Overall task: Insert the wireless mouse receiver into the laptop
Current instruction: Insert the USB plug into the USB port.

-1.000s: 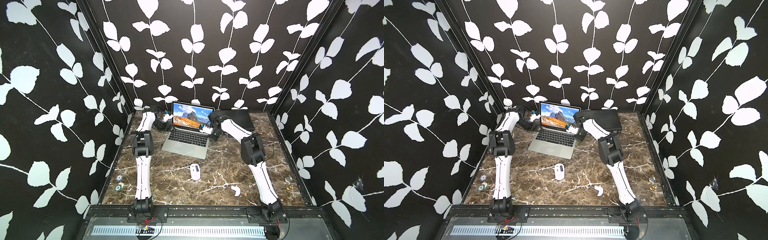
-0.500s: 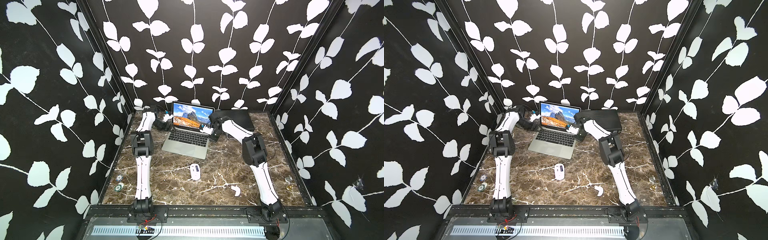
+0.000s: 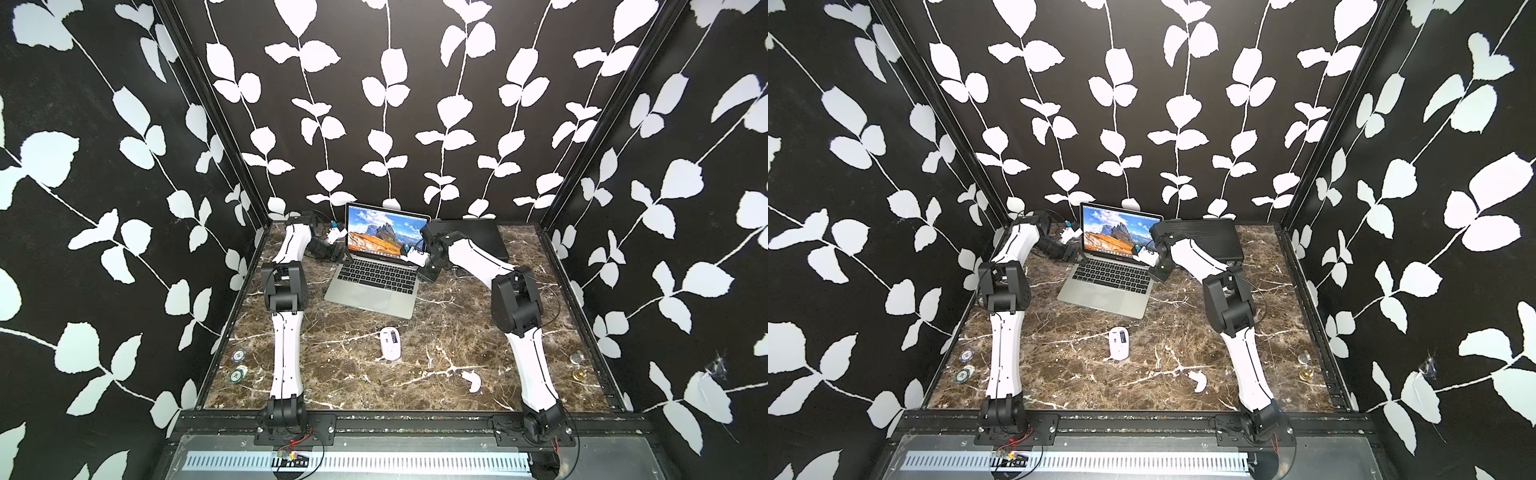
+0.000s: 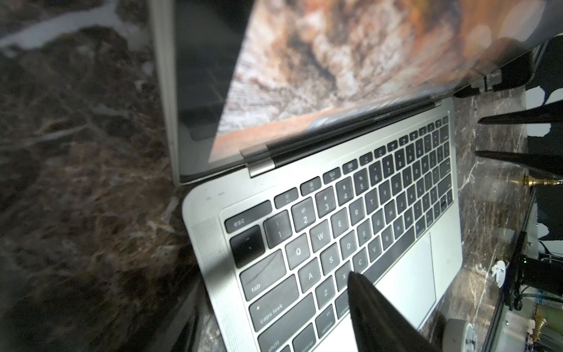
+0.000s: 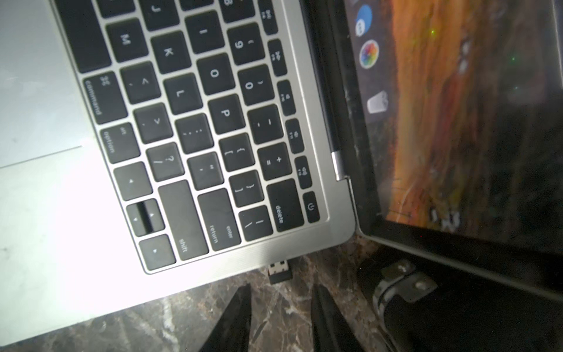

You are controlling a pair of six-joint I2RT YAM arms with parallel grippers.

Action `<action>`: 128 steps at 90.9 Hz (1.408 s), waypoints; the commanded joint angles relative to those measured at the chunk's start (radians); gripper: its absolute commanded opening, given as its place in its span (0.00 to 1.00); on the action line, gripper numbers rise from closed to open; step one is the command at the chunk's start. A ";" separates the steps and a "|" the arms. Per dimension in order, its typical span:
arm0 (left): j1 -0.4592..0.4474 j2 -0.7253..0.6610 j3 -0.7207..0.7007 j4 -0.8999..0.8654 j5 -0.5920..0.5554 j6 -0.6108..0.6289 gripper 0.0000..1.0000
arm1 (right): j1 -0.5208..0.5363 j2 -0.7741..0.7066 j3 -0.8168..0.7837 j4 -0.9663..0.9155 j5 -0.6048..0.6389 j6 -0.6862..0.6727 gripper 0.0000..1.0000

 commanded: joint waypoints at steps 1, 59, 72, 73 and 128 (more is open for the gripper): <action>-0.024 0.026 0.002 -0.041 0.036 0.017 0.75 | -0.012 -0.068 -0.044 0.003 -0.011 0.000 0.36; -0.023 0.026 0.001 -0.045 0.036 0.020 0.75 | -0.023 0.065 0.023 -0.045 0.014 -0.038 0.32; -0.023 0.026 0.002 -0.045 0.036 0.018 0.75 | -0.022 0.105 0.081 -0.096 0.017 -0.047 0.32; -0.023 0.026 0.002 -0.045 0.036 0.019 0.75 | -0.022 0.110 0.090 -0.102 0.017 -0.048 0.32; -0.024 0.023 0.001 -0.052 0.021 0.025 0.75 | -0.002 0.179 0.177 -0.185 0.049 -0.046 0.24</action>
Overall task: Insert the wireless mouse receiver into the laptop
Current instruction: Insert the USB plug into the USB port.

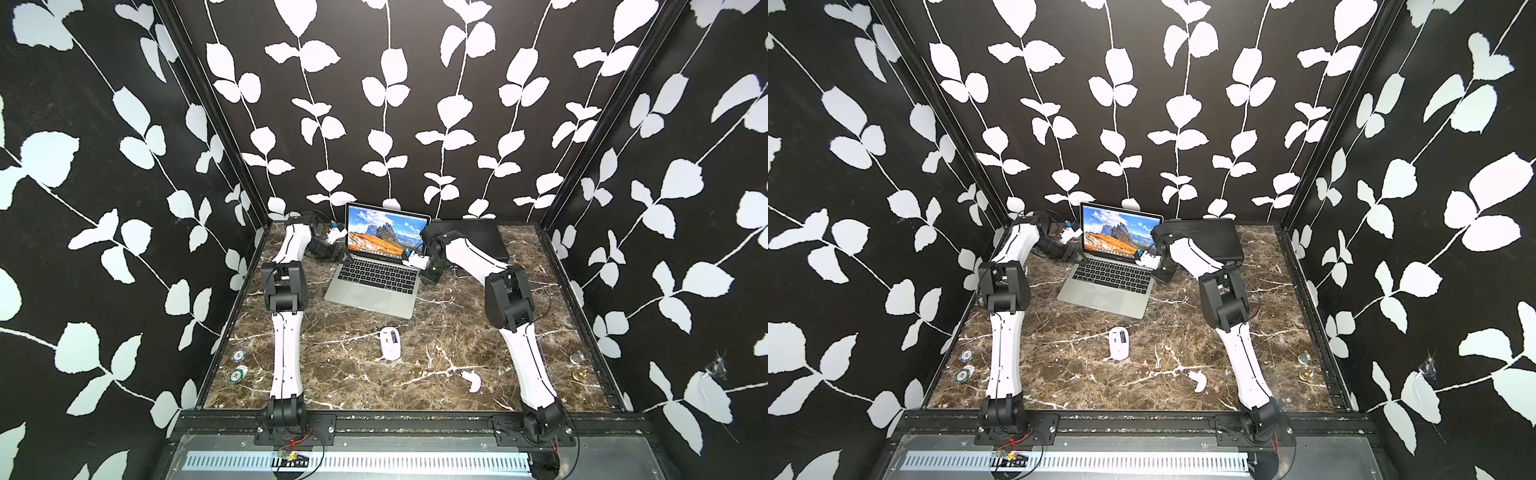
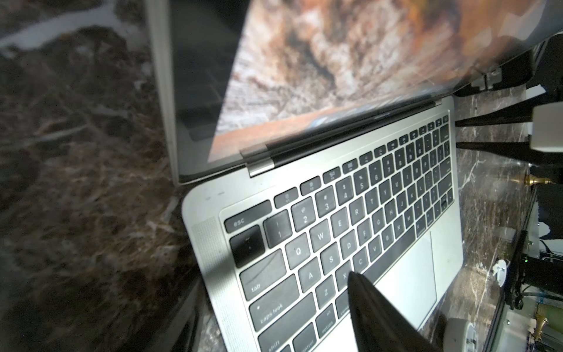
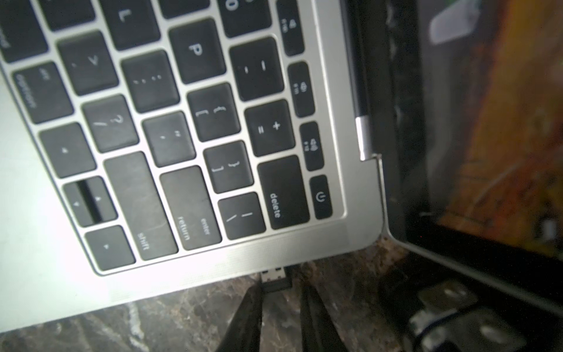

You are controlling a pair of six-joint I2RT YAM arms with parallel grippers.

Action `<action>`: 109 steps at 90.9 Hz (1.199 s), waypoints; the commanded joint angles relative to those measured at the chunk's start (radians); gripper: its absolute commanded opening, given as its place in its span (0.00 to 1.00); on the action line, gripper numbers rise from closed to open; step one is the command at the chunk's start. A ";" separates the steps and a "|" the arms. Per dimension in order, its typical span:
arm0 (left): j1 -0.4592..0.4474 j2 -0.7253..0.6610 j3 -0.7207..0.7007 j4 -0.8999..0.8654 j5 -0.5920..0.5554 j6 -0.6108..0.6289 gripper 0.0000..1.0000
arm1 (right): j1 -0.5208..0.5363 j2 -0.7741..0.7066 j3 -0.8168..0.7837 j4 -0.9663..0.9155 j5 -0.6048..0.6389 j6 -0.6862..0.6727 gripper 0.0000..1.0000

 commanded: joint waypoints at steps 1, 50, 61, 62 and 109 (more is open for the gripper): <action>-0.023 0.024 0.001 -0.051 0.022 0.019 0.75 | 0.009 0.043 0.024 -0.048 0.034 0.001 0.24; -0.022 0.023 -0.001 -0.055 0.015 0.022 0.75 | 0.023 0.071 0.065 -0.066 0.038 0.013 0.21; -0.021 0.024 0.001 -0.055 0.016 0.023 0.75 | 0.026 0.072 0.067 -0.071 0.032 0.016 0.25; -0.021 0.023 0.001 -0.054 0.016 0.022 0.75 | 0.026 0.071 0.066 -0.071 0.032 0.016 0.26; -0.022 0.023 0.001 -0.054 0.017 0.021 0.75 | 0.032 0.081 0.111 -0.098 -0.011 0.026 0.26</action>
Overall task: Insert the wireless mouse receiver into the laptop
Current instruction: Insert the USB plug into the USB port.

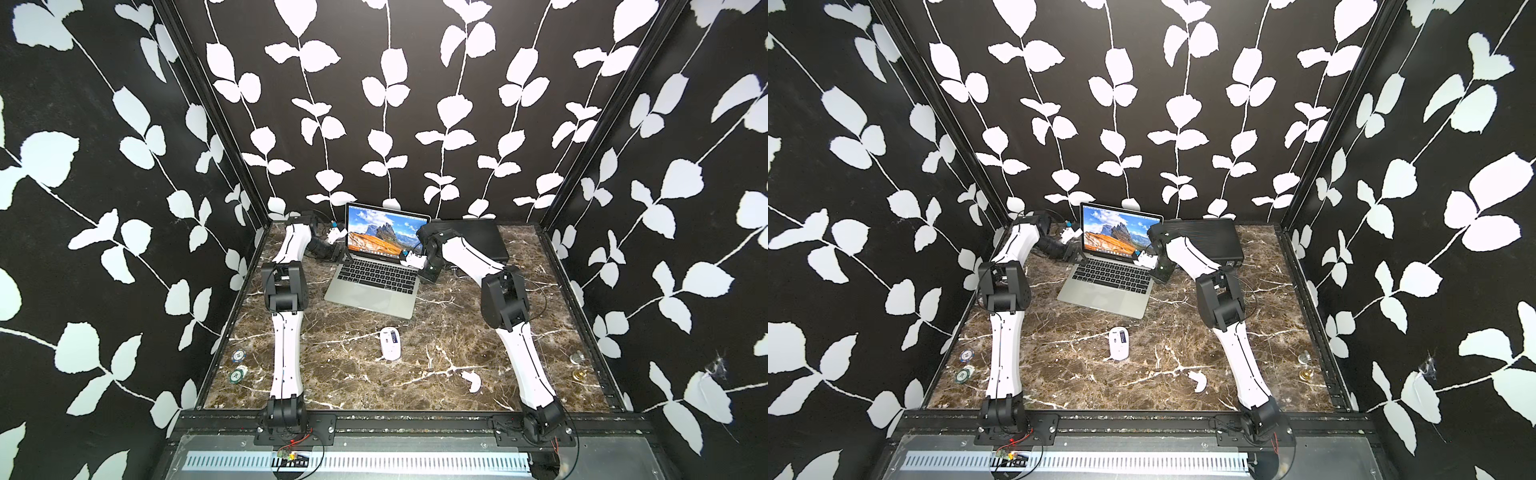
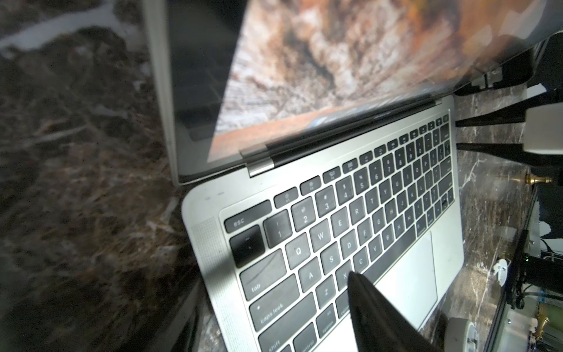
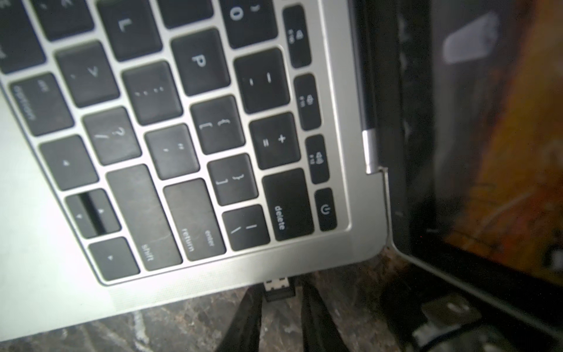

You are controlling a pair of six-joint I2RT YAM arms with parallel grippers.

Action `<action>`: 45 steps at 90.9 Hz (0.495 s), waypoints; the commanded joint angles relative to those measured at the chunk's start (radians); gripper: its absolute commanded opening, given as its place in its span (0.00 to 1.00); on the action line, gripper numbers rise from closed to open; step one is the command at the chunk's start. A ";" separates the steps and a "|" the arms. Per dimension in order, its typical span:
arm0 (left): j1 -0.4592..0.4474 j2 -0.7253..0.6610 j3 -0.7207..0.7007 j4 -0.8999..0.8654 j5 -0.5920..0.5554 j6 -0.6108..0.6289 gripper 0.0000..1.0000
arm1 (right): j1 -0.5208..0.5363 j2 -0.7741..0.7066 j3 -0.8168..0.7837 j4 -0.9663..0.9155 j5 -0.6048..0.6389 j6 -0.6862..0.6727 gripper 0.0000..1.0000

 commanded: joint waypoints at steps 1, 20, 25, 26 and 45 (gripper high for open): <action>-0.021 0.023 0.001 -0.054 0.018 0.018 0.75 | 0.017 0.039 0.029 -0.038 -0.025 0.010 0.26; -0.019 0.023 0.001 -0.055 0.017 0.019 0.75 | 0.022 0.068 0.053 -0.071 0.005 0.000 0.22; -0.017 0.024 -0.002 -0.054 0.016 0.020 0.75 | 0.021 0.066 0.044 -0.071 0.014 -0.002 0.20; -0.017 0.023 -0.002 -0.054 0.015 0.019 0.75 | 0.022 0.066 0.044 -0.072 0.014 -0.003 0.20; -0.015 0.024 -0.004 -0.054 0.016 0.021 0.75 | 0.021 0.031 -0.005 -0.058 0.014 -0.009 0.24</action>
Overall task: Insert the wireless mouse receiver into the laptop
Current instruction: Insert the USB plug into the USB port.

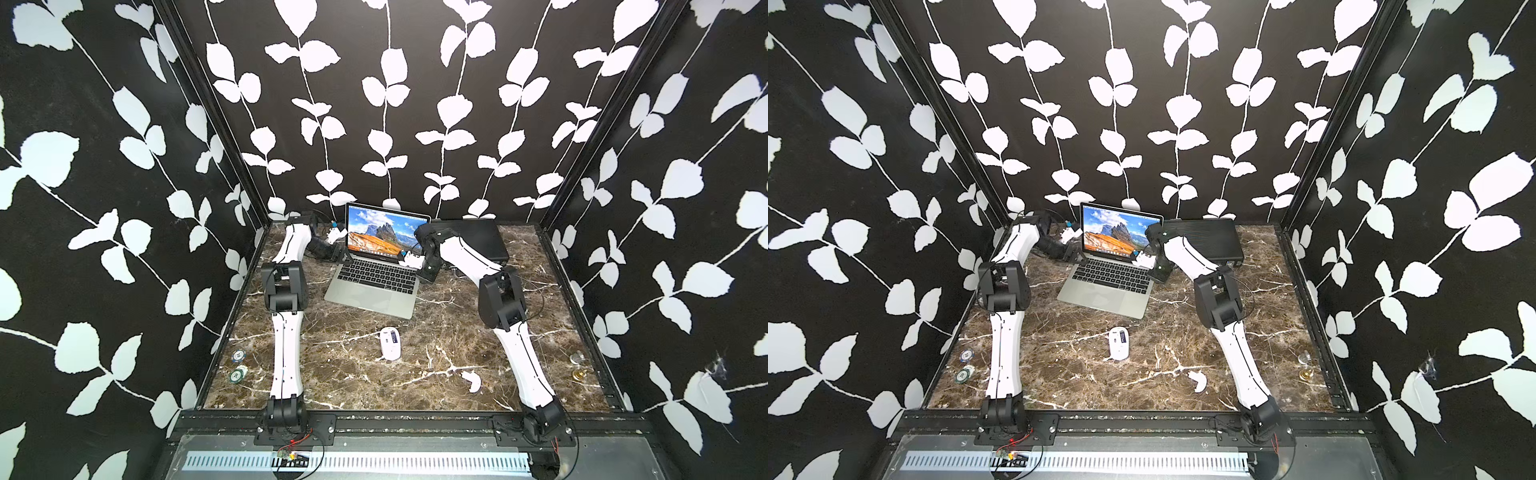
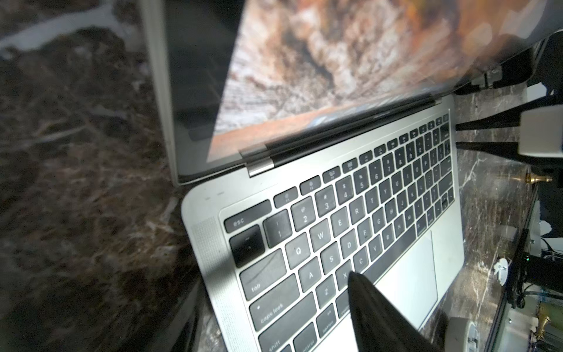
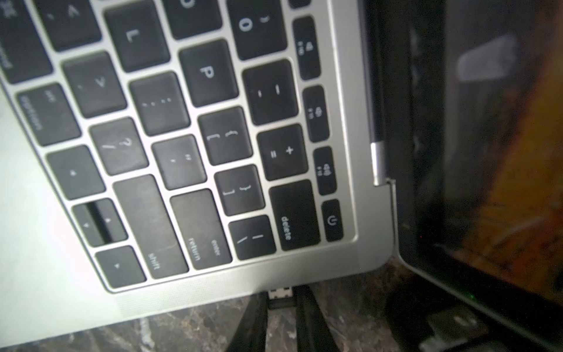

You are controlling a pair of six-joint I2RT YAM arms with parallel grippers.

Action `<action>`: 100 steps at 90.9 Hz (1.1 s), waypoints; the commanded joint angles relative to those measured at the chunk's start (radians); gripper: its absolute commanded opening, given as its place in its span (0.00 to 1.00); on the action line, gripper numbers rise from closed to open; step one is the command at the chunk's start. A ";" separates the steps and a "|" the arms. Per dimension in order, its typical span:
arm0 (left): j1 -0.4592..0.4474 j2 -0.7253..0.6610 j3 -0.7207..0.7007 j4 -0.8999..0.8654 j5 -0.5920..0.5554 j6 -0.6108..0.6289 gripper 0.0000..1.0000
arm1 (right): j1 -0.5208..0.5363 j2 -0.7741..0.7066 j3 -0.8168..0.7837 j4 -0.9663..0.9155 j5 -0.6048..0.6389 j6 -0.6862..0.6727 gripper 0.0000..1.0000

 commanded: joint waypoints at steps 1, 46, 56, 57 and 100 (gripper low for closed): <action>-0.016 0.024 -0.004 -0.054 0.016 0.017 0.75 | 0.011 0.006 -0.048 -0.026 0.004 -0.007 0.24; -0.015 0.023 -0.004 -0.055 0.015 0.017 0.75 | 0.006 -0.021 -0.064 -0.033 -0.021 -0.011 0.21; -0.015 0.023 -0.005 -0.055 0.014 0.016 0.75 | 0.006 -0.002 -0.045 -0.047 -0.019 -0.012 0.19; -0.016 0.024 -0.004 -0.055 0.016 0.016 0.75 | 0.006 -0.002 -0.044 -0.048 -0.020 -0.012 0.18; -0.015 0.024 -0.005 -0.055 0.012 0.015 0.75 | 0.008 -0.015 0.004 -0.058 -0.018 -0.010 0.07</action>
